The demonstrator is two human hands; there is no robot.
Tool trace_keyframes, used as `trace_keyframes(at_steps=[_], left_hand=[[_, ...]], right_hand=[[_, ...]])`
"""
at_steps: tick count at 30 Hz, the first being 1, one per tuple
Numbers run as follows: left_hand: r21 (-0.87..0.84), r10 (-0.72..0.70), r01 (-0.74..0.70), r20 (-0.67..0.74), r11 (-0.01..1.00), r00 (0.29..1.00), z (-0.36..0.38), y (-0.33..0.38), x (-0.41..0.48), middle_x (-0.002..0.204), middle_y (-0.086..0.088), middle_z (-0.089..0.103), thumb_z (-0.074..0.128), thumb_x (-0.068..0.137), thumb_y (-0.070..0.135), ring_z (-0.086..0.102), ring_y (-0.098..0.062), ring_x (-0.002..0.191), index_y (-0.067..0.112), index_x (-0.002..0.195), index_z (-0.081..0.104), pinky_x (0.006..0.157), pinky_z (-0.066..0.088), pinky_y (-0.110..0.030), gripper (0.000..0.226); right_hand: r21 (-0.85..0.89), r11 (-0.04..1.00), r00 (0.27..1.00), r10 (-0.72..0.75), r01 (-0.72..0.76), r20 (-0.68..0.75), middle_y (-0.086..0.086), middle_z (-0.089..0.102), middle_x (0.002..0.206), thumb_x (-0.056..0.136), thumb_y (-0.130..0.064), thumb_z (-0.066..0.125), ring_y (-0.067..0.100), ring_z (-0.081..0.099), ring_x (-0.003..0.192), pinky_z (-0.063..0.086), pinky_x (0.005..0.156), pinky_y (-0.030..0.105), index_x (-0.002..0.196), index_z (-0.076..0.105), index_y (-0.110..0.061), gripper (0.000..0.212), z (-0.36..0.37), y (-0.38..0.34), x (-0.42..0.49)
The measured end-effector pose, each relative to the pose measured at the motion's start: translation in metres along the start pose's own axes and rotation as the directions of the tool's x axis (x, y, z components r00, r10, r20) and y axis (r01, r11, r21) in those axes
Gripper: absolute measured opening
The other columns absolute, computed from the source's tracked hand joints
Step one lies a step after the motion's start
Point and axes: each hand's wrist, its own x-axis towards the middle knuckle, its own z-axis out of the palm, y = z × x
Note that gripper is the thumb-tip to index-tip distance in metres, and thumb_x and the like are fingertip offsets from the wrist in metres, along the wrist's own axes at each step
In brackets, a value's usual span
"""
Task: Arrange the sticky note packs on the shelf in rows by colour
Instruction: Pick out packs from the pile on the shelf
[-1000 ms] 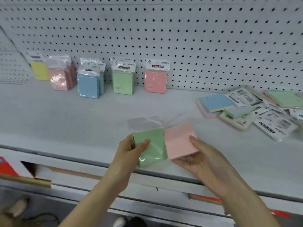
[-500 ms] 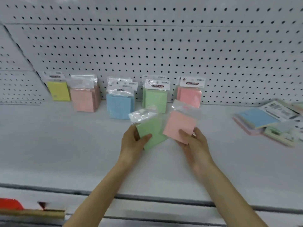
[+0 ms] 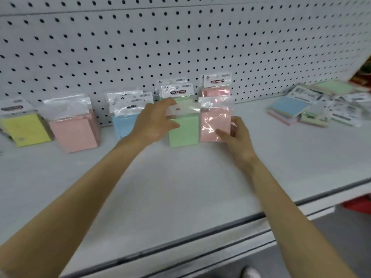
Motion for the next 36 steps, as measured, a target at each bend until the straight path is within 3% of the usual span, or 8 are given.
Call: trace_keyframes(at_steps=[3, 7, 14, 20, 24, 28, 32, 36], left_hand=[[0.261, 0.063, -0.088, 0.103, 0.961, 0.993, -0.017, -0.002, 0.017, 0.115, -0.006, 0.063, 0.079, 0.073, 0.029, 0.055, -0.028, 0.107, 0.019, 0.121, 0.058, 0.079, 0.039, -0.031, 0.053], [0.317, 0.076, -0.115, 0.134, 0.942, 0.988, -0.024, 0.000, 0.036, 0.116, -0.011, 0.062, 0.078, 0.074, 0.029, 0.054, -0.032, 0.110, 0.006, 0.116, 0.060, 0.091, 0.041, -0.036, 0.050], [0.293, 0.147, -0.163, 0.077, 0.942, 0.986, -0.017, 0.005, 0.049, 0.069, 0.005, 0.044, 0.074, 0.079, 0.022, 0.051, -0.028, 0.085, 0.013, 0.082, 0.052, 0.075, 0.033, -0.033, 0.025], [0.352, 0.105, -0.108, 0.029, 0.930, 0.994, -0.010, -0.004, 0.058, 0.087, -0.003, 0.051, 0.073, 0.080, 0.028, 0.053, -0.031, 0.100, 0.012, 0.092, 0.059, 0.089, 0.033, -0.038, 0.024], [0.475, 0.104, -0.082, -0.020, 0.876, 0.994, -0.004, -0.012, 0.058, 0.117, -0.011, 0.053, 0.072, 0.080, 0.028, 0.045, -0.032, 0.114, 0.017, 0.126, 0.055, 0.094, 0.029, -0.039, 0.050], [0.479, 0.261, -0.163, -0.145, 0.862, 0.954, -0.005, -0.019, 0.044, 0.122, -0.013, 0.050, 0.073, 0.078, 0.024, 0.044, -0.032, 0.114, 0.016, 0.133, 0.048, 0.095, 0.028, -0.040, 0.060], [0.345, 0.382, -0.279, -0.280, 0.896, 0.881, -0.016, -0.032, 0.007, 0.114, -0.012, 0.053, 0.071, 0.082, 0.023, 0.050, -0.028, 0.105, 0.013, 0.125, 0.055, 0.090, 0.032, -0.037, 0.047], [-0.223, 0.165, -0.219, -0.237, 0.950, 0.957, -0.019, -0.045, -0.061, 0.099, 0.003, 0.062, 0.064, 0.089, 0.017, 0.058, -0.012, 0.087, 0.020, 0.113, 0.060, 0.080, 0.046, -0.022, 0.025]], right_hand=[[0.004, 1.000, 0.998, 0.003, -0.003, -0.059, 0.001, 0.064, 0.092, 0.085, -0.003, 0.063, 0.014, 0.059, 0.079, 0.046, 0.072, 0.026, 0.101, 0.051, -0.016, 0.024, -0.001, 0.002, 0.001], [-0.008, 1.000, 0.996, -0.004, 0.003, -0.084, 0.002, 0.064, 0.093, 0.084, -0.003, 0.063, 0.014, 0.060, 0.080, 0.047, 0.073, 0.027, 0.101, 0.051, -0.017, 0.025, 0.001, 0.005, 0.002], [-0.036, 0.999, 0.996, -0.018, 0.015, -0.092, 0.013, 0.065, 0.103, 0.084, -0.007, 0.064, 0.017, 0.060, 0.084, 0.049, 0.077, 0.032, 0.097, 0.052, -0.027, 0.026, -0.002, 0.008, 0.005], [-0.032, 0.999, 0.996, -0.013, 0.010, -0.083, 0.005, 0.065, 0.094, 0.085, -0.007, 0.063, 0.014, 0.061, 0.077, 0.047, 0.073, 0.029, 0.095, 0.052, -0.026, 0.024, -0.002, 0.011, 0.007], [-0.051, 0.999, 0.997, 0.009, -0.013, -0.071, 0.005, 0.067, 0.094, 0.084, -0.010, 0.064, 0.016, 0.061, 0.080, 0.048, 0.076, 0.032, 0.097, 0.052, -0.026, 0.023, -0.002, 0.013, 0.008], [-0.039, 0.999, 0.997, 0.000, -0.003, -0.073, -0.003, 0.063, 0.086, 0.087, -0.010, 0.063, 0.011, 0.057, 0.074, 0.043, 0.066, 0.018, 0.099, 0.053, -0.017, 0.017, 0.000, 0.010, 0.006], [0.051, 0.999, 0.995, 0.014, -0.009, -0.096, -0.001, 0.060, 0.088, 0.091, -0.008, 0.056, 0.015, 0.055, 0.082, 0.043, 0.074, 0.028, 0.092, 0.058, -0.014, 0.007, 0.004, 0.009, -0.012], [0.104, 0.994, 0.999, -0.034, 0.030, 0.034, -0.005, 0.066, 0.094, 0.090, -0.006, 0.057, 0.006, 0.061, 0.087, 0.048, 0.074, 0.022, 0.100, 0.060, -0.012, 0.012, 0.032, 0.000, -0.054]])
